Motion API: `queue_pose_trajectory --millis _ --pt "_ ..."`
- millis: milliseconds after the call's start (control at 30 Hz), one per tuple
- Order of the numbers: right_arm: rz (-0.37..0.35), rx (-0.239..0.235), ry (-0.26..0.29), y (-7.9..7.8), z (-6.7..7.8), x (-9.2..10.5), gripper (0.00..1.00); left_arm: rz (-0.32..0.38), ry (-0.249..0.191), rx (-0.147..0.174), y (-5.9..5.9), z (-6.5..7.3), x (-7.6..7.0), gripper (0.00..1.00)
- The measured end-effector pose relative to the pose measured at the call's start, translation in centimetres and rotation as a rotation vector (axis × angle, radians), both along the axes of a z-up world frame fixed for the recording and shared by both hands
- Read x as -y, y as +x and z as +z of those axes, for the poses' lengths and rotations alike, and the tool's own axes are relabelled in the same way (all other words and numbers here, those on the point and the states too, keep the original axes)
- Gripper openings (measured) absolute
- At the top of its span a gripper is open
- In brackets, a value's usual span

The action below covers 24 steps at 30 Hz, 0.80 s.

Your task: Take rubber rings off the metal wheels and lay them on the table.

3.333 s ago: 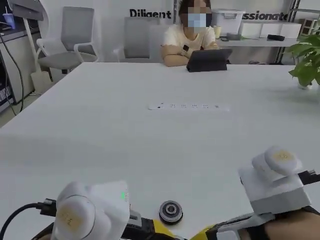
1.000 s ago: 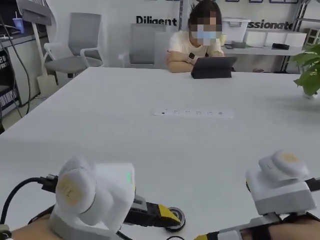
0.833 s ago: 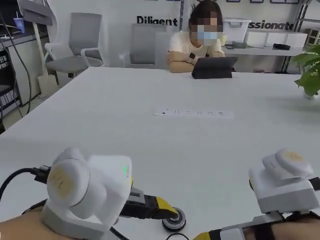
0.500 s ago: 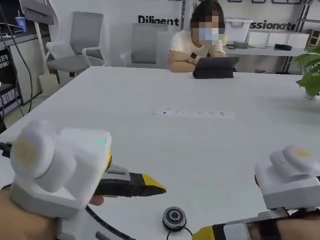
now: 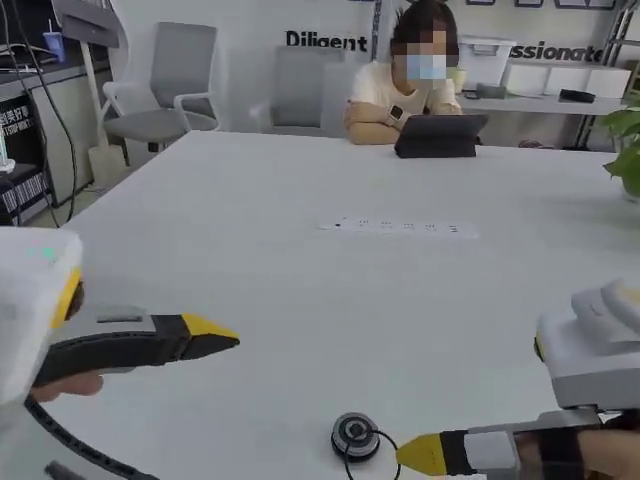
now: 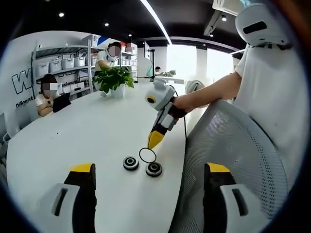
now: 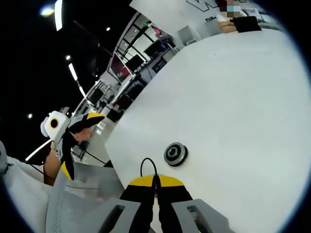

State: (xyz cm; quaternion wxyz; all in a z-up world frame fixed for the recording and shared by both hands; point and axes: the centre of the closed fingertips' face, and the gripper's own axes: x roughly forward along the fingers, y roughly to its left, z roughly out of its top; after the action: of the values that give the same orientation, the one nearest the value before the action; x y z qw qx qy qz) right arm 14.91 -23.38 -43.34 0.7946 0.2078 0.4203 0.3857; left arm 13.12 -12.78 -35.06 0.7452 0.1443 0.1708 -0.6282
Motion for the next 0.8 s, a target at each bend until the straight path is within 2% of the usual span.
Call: queue_pose_trajectory --millis 233,467,800 --pt "-0.012 0.013 0.013 0.1 0.6 0.1 0.00 0.101 -0.038 0.001 -0.2 0.3 -2.4 0.96" --pt "-0.028 0.025 0.027 0.3 1.2 0.1 0.00 0.177 -0.047 -0.025 -0.4 -0.6 -4.2 0.99" --pt "-0.046 0.040 0.057 0.4 2.1 -0.2 0.00 0.232 -0.062 -0.054 -0.6 -1.4 -5.0 0.99"
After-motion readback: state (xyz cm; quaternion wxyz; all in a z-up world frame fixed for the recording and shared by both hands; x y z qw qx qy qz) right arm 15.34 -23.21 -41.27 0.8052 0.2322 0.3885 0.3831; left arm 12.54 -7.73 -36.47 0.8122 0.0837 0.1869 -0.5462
